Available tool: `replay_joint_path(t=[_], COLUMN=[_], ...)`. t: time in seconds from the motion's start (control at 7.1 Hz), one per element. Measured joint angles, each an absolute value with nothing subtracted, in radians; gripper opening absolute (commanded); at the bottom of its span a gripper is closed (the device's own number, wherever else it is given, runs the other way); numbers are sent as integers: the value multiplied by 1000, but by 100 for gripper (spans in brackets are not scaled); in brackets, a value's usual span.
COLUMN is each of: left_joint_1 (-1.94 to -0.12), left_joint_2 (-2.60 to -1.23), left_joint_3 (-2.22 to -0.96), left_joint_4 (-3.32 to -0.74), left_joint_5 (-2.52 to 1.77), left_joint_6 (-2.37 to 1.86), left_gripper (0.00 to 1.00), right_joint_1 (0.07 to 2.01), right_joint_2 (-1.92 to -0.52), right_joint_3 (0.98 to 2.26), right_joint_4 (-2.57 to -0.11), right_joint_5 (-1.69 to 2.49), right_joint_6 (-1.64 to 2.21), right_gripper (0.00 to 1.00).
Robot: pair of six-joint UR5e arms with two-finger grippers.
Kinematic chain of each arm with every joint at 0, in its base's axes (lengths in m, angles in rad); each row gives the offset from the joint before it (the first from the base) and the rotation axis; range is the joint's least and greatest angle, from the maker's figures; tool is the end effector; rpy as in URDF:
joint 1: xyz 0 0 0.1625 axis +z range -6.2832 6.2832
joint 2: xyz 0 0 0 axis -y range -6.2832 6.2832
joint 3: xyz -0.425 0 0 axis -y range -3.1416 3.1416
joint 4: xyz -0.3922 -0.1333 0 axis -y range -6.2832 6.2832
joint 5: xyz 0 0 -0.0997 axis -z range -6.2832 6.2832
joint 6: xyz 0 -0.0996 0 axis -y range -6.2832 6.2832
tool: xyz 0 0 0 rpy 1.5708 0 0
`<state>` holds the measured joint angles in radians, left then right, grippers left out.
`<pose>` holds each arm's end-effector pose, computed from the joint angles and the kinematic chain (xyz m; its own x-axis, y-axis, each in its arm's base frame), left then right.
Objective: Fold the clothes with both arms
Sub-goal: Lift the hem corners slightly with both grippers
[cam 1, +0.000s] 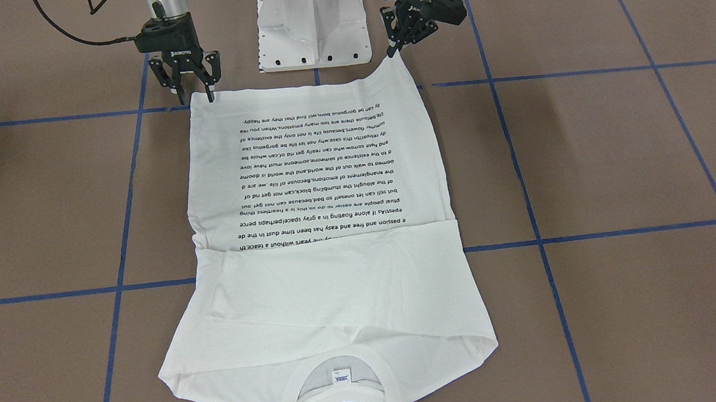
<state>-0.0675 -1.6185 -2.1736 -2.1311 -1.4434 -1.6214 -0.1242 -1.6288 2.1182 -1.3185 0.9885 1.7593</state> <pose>0.4491 -0.1766 0.2910 0.3416 -0.0734 -0.9370 0.2031 0.9792 -0.0026 -0.4711 -0.1307 0.3964 0.6690 0.0742 0.7396 -0.3976 0.8764 0.2717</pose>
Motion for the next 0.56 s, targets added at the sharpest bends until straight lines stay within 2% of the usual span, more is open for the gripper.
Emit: replay_joint_path(t=[0.56], left_joint_1=[-67], left_joint_2=[-1618], left_joint_3=[-2174], left_joint_4=[-2134], left_joint_5=[-1442], left_joint_6=[-1621], left_gripper=[0], right_joint_1=[-140], right_joint_2=[-1629], right_joint_3=[2107], right_joint_4=[-1326], right_joint_5=[975], right_joint_6=[1759], right_gripper=[59])
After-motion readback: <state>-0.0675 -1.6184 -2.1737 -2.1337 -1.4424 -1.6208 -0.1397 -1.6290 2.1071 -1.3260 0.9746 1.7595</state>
